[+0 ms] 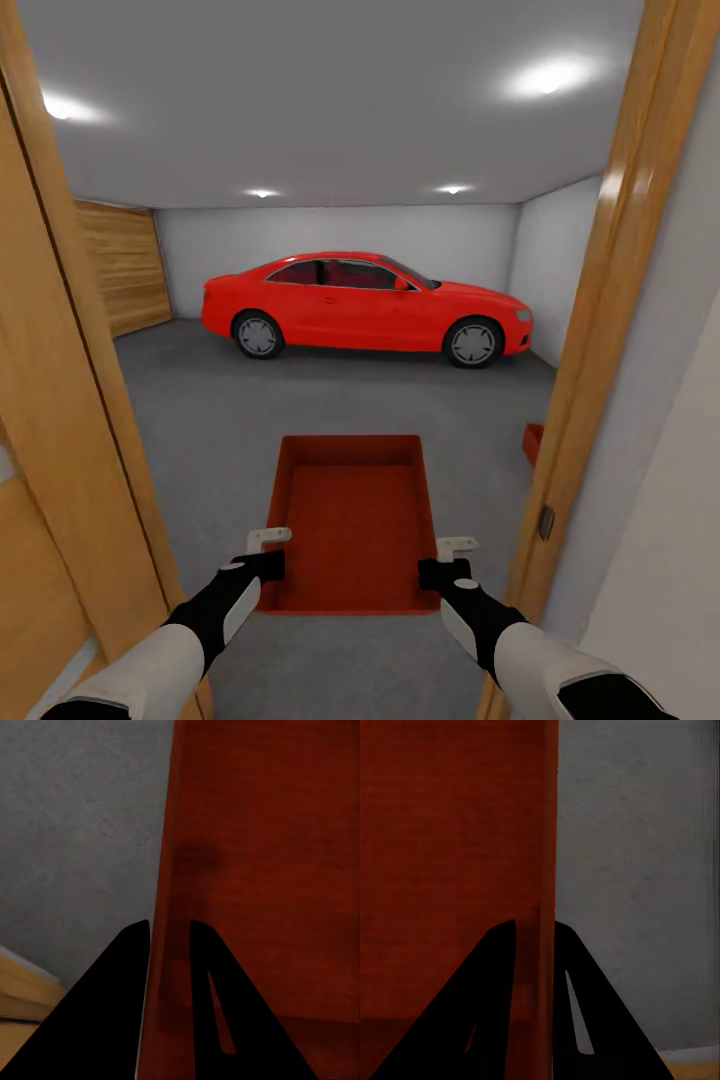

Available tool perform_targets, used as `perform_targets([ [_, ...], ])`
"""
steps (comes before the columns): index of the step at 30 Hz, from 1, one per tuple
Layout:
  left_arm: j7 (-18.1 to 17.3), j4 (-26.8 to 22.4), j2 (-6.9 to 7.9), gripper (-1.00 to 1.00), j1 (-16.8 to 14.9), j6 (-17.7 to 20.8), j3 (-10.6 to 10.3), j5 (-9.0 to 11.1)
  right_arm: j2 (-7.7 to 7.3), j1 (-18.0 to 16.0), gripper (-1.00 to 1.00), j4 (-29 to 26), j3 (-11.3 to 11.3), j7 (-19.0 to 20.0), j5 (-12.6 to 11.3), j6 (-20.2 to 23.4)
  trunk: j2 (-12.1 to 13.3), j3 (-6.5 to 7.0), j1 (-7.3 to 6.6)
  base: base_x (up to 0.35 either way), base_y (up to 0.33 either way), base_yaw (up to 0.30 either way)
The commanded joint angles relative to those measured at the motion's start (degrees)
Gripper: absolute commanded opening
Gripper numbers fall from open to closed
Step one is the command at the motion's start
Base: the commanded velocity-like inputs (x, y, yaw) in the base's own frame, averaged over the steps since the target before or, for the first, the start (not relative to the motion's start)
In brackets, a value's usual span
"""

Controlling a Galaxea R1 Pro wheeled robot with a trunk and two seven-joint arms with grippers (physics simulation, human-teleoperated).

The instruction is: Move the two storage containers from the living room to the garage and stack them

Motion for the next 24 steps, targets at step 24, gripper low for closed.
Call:
perform_targets([
  [24,1.9,-0.4,0.09,-1.00,-0.1,-0.7,1.6,-0.9,-0.08,-0.1,-1.00,1.4,-0.3,-0.4,-0.7,-0.4,-0.1,-0.08,0.04,0.302,0.190,-0.198],
])
